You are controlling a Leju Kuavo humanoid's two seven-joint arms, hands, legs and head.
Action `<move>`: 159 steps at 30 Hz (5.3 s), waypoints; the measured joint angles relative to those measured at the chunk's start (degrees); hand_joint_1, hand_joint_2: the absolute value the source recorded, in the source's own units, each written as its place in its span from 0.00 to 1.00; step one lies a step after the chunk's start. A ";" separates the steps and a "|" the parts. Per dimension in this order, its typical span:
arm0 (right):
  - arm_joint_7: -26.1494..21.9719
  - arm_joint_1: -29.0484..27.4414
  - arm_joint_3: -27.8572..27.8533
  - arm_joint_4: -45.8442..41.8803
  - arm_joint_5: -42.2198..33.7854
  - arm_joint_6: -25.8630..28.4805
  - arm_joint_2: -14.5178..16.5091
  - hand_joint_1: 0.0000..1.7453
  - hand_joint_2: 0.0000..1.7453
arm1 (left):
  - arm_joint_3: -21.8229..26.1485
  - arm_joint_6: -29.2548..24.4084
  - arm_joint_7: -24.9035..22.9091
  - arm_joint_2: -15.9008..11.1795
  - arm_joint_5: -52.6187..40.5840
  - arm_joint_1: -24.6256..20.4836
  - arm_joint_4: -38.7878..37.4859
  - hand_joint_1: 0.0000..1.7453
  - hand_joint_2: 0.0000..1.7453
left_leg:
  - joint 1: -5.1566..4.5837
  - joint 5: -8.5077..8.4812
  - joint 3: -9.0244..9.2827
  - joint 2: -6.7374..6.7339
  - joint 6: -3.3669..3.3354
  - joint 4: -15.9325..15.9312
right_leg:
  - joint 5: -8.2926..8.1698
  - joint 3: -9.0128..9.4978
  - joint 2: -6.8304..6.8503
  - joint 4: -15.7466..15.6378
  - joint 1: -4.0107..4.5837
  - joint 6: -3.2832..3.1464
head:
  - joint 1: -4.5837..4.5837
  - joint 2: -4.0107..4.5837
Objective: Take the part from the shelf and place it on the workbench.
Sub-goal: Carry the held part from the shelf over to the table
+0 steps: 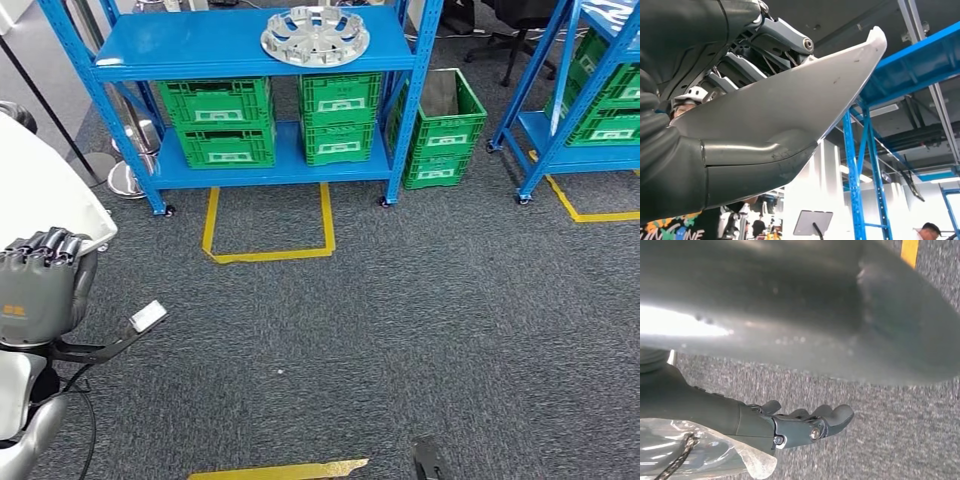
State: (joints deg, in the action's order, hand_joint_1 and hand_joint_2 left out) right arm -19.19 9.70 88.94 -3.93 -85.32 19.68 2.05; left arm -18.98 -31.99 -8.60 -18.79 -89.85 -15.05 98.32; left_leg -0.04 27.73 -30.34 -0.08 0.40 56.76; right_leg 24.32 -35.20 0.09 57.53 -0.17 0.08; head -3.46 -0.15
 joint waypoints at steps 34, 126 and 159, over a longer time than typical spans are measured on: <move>-0.80 -0.16 -0.99 0.11 -0.49 0.56 -0.14 0.00 0.00 | 1.13 0.85 -0.60 0.95 0.00 -0.76 0.15 1.00 1.00 | 0.37 -2.33 -0.60 0.31 -1.82 -1.69 | 2.32 -2.58 -0.02 3.56 -0.45 2.03 | -0.03 0.00; -1.40 -1.68 -2.08 0.87 -0.47 -1.45 -1.09 0.00 0.00 | -9.70 -1.27 1.45 0.74 0.01 -1.36 -1.15 1.00 1.00 | 0.10 -3.48 -4.39 -0.70 -1.98 0.54 | 8.84 3.35 3.04 4.69 -0.38 1.95 | 0.98 0.00; -3.62 -1.69 -0.48 1.66 -0.51 -3.73 -0.52 0.00 0.00 | -37.20 5.48 -22.46 -4.21 -0.02 -18.18 -1.87 1.00 1.00 | -0.14 -3.30 -3.85 0.79 -2.67 -0.04 | 11.26 -2.80 0.25 14.16 -0.20 2.05 | 0.45 0.00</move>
State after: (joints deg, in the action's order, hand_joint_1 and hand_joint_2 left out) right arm -22.81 8.01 88.46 -2.27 -85.83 15.94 1.53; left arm -56.18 -26.51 -31.06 -23.00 -89.88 -33.23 96.45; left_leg -0.18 24.43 -34.19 0.71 -2.27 56.72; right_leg 35.58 -38.00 0.34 71.69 -0.37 2.13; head -3.02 -0.15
